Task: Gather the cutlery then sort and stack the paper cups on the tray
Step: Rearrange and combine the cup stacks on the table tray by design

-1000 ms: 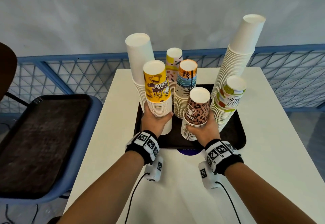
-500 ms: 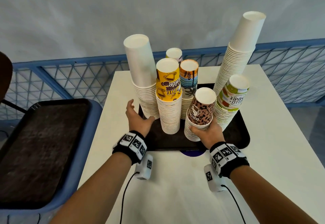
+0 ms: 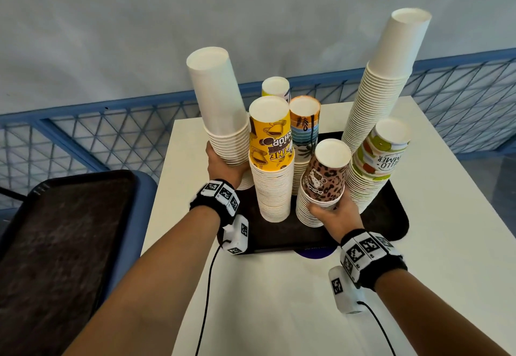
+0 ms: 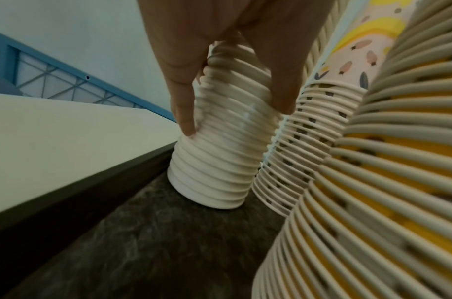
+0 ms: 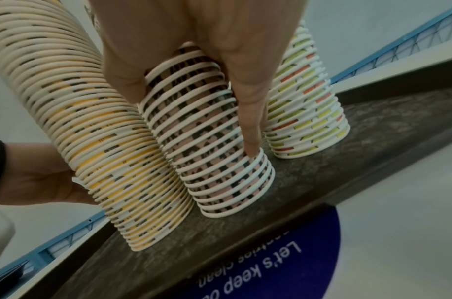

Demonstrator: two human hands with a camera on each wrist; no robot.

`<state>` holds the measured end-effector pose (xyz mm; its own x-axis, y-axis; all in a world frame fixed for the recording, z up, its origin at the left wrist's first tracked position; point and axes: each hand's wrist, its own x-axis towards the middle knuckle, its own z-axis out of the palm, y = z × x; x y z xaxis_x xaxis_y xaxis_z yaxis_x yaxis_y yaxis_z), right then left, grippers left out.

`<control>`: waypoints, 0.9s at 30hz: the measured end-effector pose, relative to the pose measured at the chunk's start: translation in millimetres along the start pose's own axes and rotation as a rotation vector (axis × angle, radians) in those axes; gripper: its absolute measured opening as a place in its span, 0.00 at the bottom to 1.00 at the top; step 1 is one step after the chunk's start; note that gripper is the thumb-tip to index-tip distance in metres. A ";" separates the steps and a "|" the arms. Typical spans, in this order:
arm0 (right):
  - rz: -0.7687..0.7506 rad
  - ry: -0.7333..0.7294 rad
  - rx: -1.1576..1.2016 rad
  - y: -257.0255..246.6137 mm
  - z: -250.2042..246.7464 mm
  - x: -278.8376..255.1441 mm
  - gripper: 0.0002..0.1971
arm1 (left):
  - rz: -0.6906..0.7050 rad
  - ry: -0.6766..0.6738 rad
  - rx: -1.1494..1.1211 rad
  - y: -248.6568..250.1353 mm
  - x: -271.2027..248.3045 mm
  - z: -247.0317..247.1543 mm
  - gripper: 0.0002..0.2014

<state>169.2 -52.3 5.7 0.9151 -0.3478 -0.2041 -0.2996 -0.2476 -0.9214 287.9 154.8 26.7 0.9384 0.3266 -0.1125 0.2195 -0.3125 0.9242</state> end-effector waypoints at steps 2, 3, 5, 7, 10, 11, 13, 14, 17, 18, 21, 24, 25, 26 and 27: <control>0.001 0.001 -0.002 1.5 0.2 0.1 0.40 | -0.002 0.013 -0.005 0.7 6.6 1.1 0.50; -0.002 0.001 0.000 1.7 0.0 -0.2 0.40 | 0.001 0.020 -0.006 0.9 8.2 1.7 0.50; -0.009 0.001 0.004 0.8 -0.5 -0.8 0.39 | 0.014 0.013 -0.017 -0.3 8.1 4.6 0.50; -0.005 -0.003 0.008 -0.9 -0.7 -1.6 0.39 | 0.025 0.002 -0.027 -1.6 4.9 6.6 0.49; -0.004 -0.001 0.006 -1.2 -0.5 -2.3 0.39 | 0.008 -0.028 0.001 0.5 1.6 1.7 0.50; -0.004 0.005 0.007 -0.7 -0.2 -1.8 0.39 | -0.002 -0.047 0.027 0.8 2.5 -0.8 0.51; -0.005 0.011 -0.002 0.9 -0.2 -1.1 0.39 | -0.043 -0.088 0.062 5.0 -5.5 -9.2 0.52; -0.002 0.010 -0.013 1.3 -0.3 -0.9 0.39 | -0.063 -0.094 0.060 5.5 -14.8 -13.1 0.49; -0.004 0.003 -0.019 0.1 -0.8 -1.7 0.39 | -0.014 -0.178 0.040 -2.1 -64.1 -17.9 0.37; -0.005 0.000 -0.017 -1.2 -1.5 -2.4 0.39 | 0.011 -0.265 0.051 -5.4 -81.8 -16.8 0.41; -0.015 -0.055 -0.014 -5.9 -2.0 -5.9 0.38 | 0.115 -0.463 0.020 -16.5 -104.4 -5.3 0.49; -0.013 -0.114 -0.013 -7.4 -0.6 -11.8 0.38 | 0.109 -0.396 0.011 -15.5 -96.8 4.6 0.45; -0.012 -0.125 -0.015 -7.1 0.1 -14.3 0.37 | 0.111 -0.381 0.020 -15.3 -92.7 6.7 0.43; -0.011 -0.136 -0.016 -6.1 1.9 -16.2 0.37 | 0.122 -0.381 0.025 -16.3 -87.9 7.7 0.41; -0.010 -0.149 -0.019 -5.0 3.8 -18.2 0.38 | 0.130 -0.393 0.026 -16.4 -83.7 8.4 0.40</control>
<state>155.0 -41.3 12.8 0.9476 -0.2073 -0.2429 -0.2939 -0.2682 -0.9175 207.9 125.1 17.9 0.9881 -0.0805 -0.1311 0.0947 -0.3529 0.9308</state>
